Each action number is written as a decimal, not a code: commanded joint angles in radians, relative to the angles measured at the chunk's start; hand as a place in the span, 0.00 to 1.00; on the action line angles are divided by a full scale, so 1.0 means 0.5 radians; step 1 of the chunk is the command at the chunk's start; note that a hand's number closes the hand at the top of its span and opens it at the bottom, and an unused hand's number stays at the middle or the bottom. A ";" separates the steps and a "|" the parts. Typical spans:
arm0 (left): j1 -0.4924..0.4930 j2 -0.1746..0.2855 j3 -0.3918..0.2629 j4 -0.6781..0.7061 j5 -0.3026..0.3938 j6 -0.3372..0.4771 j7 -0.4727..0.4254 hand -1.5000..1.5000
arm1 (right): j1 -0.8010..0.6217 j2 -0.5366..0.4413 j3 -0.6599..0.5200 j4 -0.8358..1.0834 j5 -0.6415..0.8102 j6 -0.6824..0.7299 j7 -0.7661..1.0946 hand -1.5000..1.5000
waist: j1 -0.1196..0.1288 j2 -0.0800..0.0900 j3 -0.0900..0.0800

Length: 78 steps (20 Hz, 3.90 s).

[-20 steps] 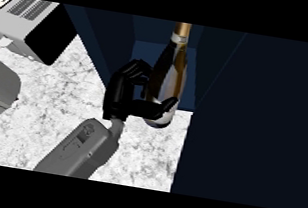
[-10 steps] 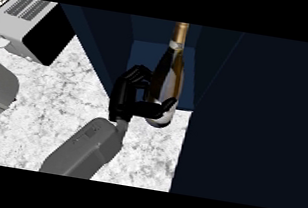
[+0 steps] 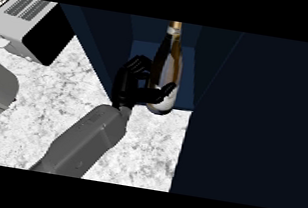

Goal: Pick up the wine, place it into the cabinet and close the cabinet

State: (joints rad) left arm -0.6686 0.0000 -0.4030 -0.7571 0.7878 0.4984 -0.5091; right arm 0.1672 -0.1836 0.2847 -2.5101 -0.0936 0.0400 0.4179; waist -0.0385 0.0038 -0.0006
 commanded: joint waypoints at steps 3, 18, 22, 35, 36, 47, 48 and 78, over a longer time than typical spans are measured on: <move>-0.148 0.000 -0.016 0.198 0.154 0.016 -0.076 1.00 | 0.187 0.025 0.049 -0.298 -0.163 0.046 0.011 0.00 | -0.009 0.000 0.001; -0.796 0.042 0.237 0.798 0.077 0.075 -0.010 1.00 | 0.208 0.024 -0.015 -0.247 -0.183 0.147 -0.019 0.00 | -0.033 0.015 0.001; -0.887 0.067 0.226 0.841 0.019 0.232 0.044 1.00 | 0.139 0.047 -0.063 -0.261 -0.202 0.101 0.042 0.00 | 0.000 0.003 0.001; -0.927 0.146 0.172 1.303 -0.182 0.351 -0.023 0.00 | 0.262 0.080 0.035 -0.233 -0.156 0.194 -0.079 0.00 | -0.062 0.029 0.000; -0.953 0.134 0.158 1.306 -0.201 0.311 0.015 0.00 | 0.218 0.102 0.074 -0.270 -0.135 0.162 -0.031 0.00 | -0.051 0.027 -0.001; -0.955 0.249 0.219 1.331 -0.226 0.158 -0.068 0.00 | 0.237 0.113 0.109 -0.223 -0.101 0.182 -0.071 0.00 | -0.056 0.036 -0.002; -0.976 0.146 0.214 1.299 -0.241 0.212 -0.109 0.00 | 0.210 0.098 0.062 -0.307 -0.139 0.162 0.006 0.00 | -0.043 0.029 -0.002; -0.276 0.057 0.070 -0.013 -0.354 -0.032 -0.061 0.00 | 0.295 0.075 0.108 -0.404 -0.023 0.078 0.078 0.00 | 0.108 -0.043 0.001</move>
State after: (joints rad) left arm -0.9091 0.0306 -0.3291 -0.6325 0.6259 0.4710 -0.5700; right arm 0.2568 -0.1256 0.3263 -2.5110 -0.0851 0.0834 0.3837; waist 0.0115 -0.0146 0.0001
